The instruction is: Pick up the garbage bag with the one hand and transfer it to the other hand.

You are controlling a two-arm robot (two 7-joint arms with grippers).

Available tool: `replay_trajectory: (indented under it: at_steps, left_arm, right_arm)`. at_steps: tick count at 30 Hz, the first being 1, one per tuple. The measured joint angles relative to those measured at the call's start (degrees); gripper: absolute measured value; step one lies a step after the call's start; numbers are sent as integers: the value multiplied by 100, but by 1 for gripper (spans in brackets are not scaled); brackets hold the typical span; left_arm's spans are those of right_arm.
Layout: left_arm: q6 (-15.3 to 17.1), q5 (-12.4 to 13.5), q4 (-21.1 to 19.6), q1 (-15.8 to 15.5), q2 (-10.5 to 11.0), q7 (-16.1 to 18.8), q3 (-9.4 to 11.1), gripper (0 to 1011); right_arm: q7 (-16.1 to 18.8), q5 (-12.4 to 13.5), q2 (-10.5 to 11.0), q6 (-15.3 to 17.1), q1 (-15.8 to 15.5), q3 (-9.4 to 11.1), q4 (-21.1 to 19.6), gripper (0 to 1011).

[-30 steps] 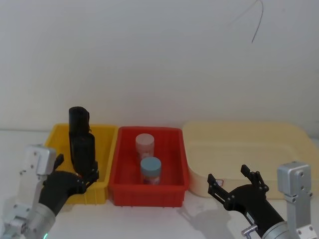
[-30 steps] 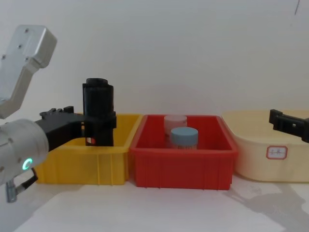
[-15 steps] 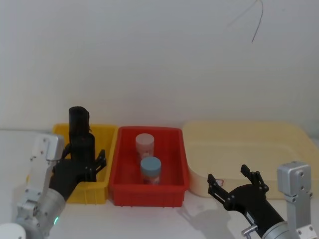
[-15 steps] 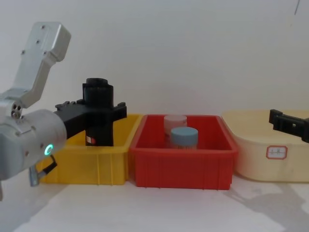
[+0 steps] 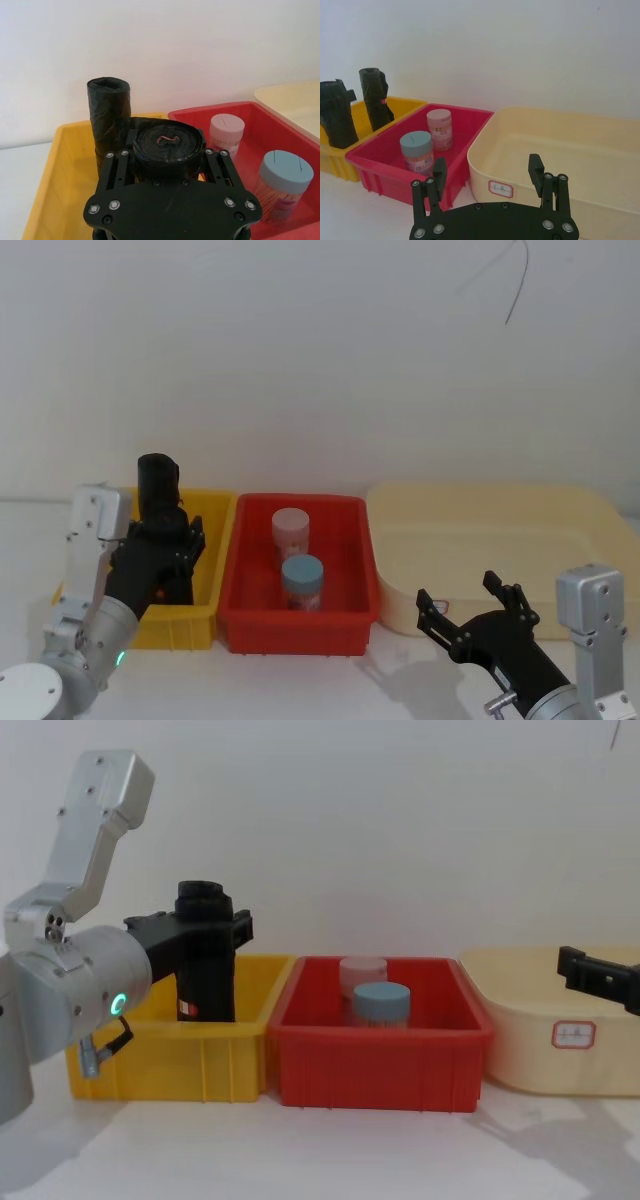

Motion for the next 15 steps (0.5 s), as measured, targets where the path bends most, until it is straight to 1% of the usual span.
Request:
replay_trajectory:
  at_steps: [3,5,15]
  left_arm:
    - [1,6,3,-22,-13,-16,-17,579]
    - [7,9,-7,-31,-15,-28,-26,566]
    - [92,17,-288,-80,24,-161,-82,554]
  right_arm:
    - [0,0,0,0,0,0,0,1001]
    - [0,0,0,0,0,0,0,1001]
    - [0,0,0,0,0,0,0,1001]
